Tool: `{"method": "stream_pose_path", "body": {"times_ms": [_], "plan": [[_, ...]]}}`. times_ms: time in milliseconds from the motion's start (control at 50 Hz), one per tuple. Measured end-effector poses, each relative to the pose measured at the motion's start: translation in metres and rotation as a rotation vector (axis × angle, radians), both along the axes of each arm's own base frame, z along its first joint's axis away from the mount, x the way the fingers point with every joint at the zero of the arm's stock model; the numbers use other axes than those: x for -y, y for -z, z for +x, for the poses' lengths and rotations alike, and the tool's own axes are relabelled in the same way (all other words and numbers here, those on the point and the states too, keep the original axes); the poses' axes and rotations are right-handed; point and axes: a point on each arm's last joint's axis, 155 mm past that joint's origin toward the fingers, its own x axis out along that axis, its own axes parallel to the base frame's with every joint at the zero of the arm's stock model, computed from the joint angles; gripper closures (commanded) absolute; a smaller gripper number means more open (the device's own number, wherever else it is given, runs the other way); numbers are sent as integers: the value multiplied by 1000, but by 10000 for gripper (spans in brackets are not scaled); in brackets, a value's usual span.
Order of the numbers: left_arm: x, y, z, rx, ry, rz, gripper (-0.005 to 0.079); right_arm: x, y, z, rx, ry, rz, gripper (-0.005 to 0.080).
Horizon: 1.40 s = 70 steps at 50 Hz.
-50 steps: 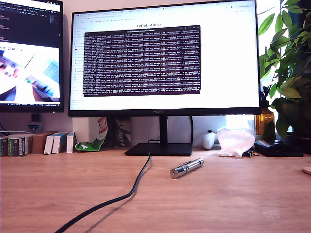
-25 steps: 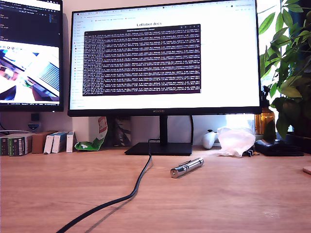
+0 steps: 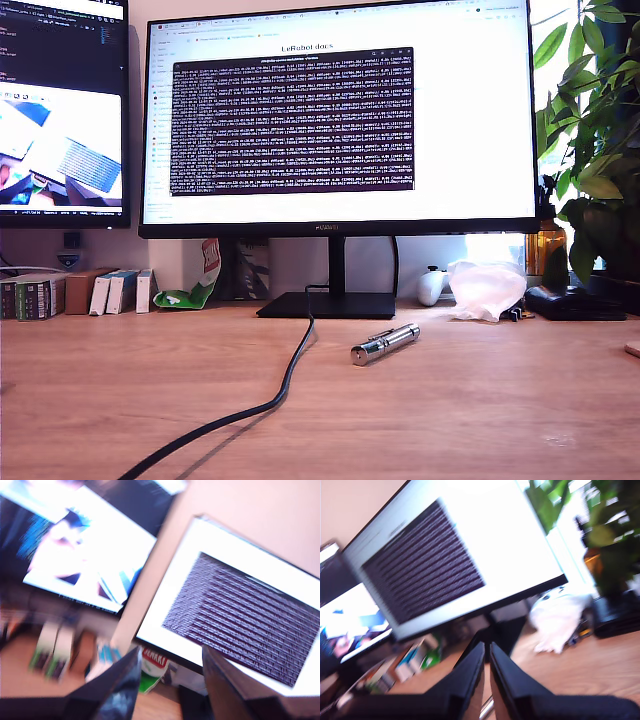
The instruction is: Pick the metallic laser pointer with your right arm, pass it to your left arm, then place it down to the left side of the table
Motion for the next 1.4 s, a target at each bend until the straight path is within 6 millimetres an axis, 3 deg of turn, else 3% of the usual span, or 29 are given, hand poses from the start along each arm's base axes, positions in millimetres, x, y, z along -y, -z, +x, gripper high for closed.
{"method": "stream_pose_path", "body": {"times_ms": [100,200,300,400,560,700,860,920,1040,1120,1300,1400], "plan": [[8,-34,-16,95,8,103,402,0,-7,1,-17,2,-81,765],[13,-50,-19,98,11,175,402,-3,-26,3,-36,-13,-154,765],[21,-45,-2,-4,38,239,402,-5,-45,10,-60,-28,-250,765],[27,-30,22,-120,54,300,406,-10,-50,22,-149,-76,-285,765],[33,-15,52,-252,76,365,456,-20,-31,41,-366,-183,-304,759],[36,-8,71,-331,91,441,456,-27,-14,60,-538,-245,-312,692],[44,0,89,-391,134,496,515,-54,7,89,-641,-382,-413,566],[47,6,93,-416,152,500,515,-66,19,103,-657,-441,-468,556],[49,15,101,-453,164,502,515,-83,46,122,-633,-554,-663,556],[50,17,103,-461,168,503,515,-88,53,132,-556,-613,-849,557],[50,12,104,-445,166,503,515,-114,44,142,-187,-786,-1308,547],[51,8,106,-428,163,502,515,-132,38,146,47,-845,-1550,446]]}}
